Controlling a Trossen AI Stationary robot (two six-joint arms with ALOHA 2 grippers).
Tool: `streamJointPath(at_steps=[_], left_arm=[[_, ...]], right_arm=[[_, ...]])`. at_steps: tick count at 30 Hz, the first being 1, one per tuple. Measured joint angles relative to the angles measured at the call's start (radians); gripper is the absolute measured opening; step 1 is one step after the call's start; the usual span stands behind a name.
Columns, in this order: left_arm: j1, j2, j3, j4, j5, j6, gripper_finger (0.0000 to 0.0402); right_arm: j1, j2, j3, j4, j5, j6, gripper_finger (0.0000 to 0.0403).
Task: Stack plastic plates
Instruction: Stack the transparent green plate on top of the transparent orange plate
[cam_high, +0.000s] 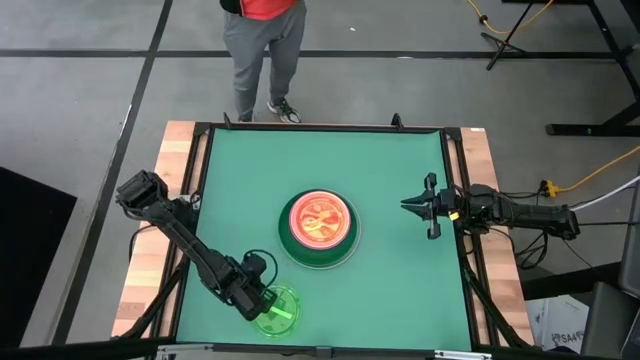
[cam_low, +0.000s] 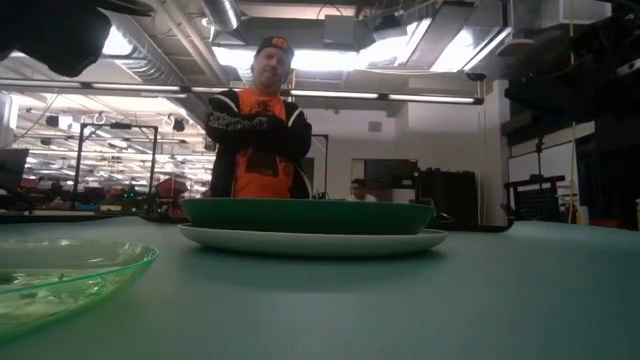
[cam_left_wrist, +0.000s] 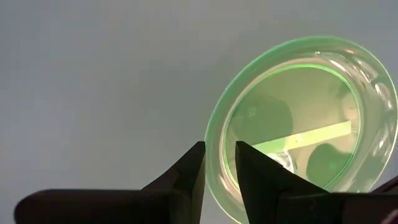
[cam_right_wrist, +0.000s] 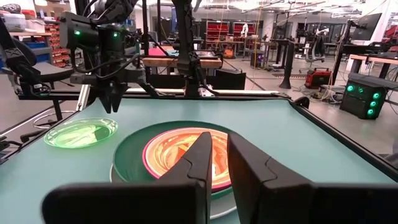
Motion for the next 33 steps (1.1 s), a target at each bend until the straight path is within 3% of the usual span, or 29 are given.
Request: streamJointPath(at_steps=[33], left_arm=[[-0.01,0.12,0.0,0.078,0.011,0.003,0.0082]], right_arm=[[0.0,0.0,0.0,0.0,0.0,0.0,0.004]])
